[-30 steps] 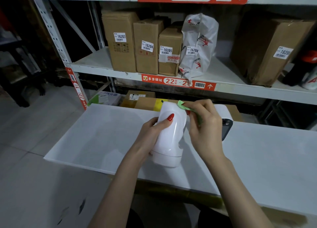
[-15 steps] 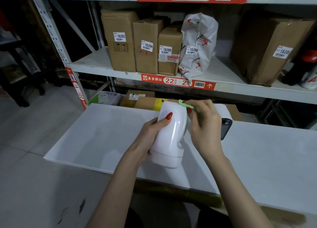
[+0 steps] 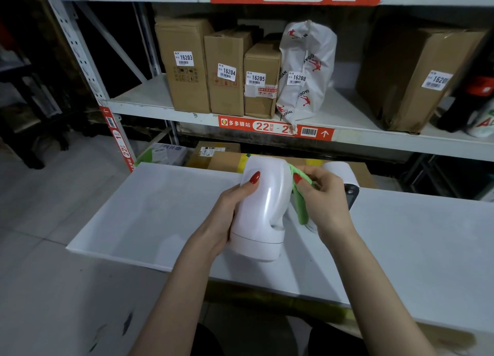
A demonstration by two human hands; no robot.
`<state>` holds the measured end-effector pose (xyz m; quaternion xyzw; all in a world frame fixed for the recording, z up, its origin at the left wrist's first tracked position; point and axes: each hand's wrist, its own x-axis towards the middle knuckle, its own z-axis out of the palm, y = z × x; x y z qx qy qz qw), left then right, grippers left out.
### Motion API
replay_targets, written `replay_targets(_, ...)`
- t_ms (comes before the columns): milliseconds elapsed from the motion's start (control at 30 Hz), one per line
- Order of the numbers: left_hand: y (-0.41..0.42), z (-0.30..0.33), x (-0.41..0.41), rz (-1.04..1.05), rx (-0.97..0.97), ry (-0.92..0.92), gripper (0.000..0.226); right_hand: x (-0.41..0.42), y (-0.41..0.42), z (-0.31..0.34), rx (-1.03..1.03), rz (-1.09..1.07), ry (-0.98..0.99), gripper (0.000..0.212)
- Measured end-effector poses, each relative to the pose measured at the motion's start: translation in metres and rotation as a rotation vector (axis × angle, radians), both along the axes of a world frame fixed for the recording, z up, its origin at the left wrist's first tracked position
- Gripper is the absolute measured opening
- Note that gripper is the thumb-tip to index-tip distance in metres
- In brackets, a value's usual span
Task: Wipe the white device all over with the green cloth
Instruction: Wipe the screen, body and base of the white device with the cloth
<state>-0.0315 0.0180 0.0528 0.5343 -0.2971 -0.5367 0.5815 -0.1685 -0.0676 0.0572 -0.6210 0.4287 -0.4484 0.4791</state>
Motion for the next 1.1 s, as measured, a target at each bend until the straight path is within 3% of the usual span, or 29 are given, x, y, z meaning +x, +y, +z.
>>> replay_targets(167, -0.0012, -0.001, 0.0016, 0.037, -0.01, 0.045, 0.022, 0.0019, 0.0017, -0.0012, 0.066, 0.003, 0.004, 0.023)
replay_targets(367, 0.0004, 0.0025, -0.0007, 0.06, -0.022, 0.101, 0.019, 0.0008, 0.006, 0.0054, -0.04, -0.031, -0.139, 0.021)
replay_targets(567, -0.0015, 0.0033, 0.0007, 0.107, -0.024, 0.155, 0.021, 0.0024, 0.0045, -0.0001, 0.013, 0.011, 0.023, 0.017)
replay_targets(700, -0.0008, 0.0043, 0.0017, 0.107, -0.018, 0.153, 0.022, 0.0036, 0.0047, -0.0014, 0.011, 0.007, 0.025, 0.015)
replay_targets(900, 0.0006, 0.007, -0.0015, 0.065, 0.0, 0.123, 0.019, 0.0029, 0.0056, 0.0007, -0.083, -0.05, -0.116, 0.02)
replay_targets(1100, -0.0006, 0.0066, -0.0041, 0.039, 0.042, 0.065, 0.02, 0.0039, 0.0089, 0.0033, -0.282, -0.062, -0.081, 0.037)
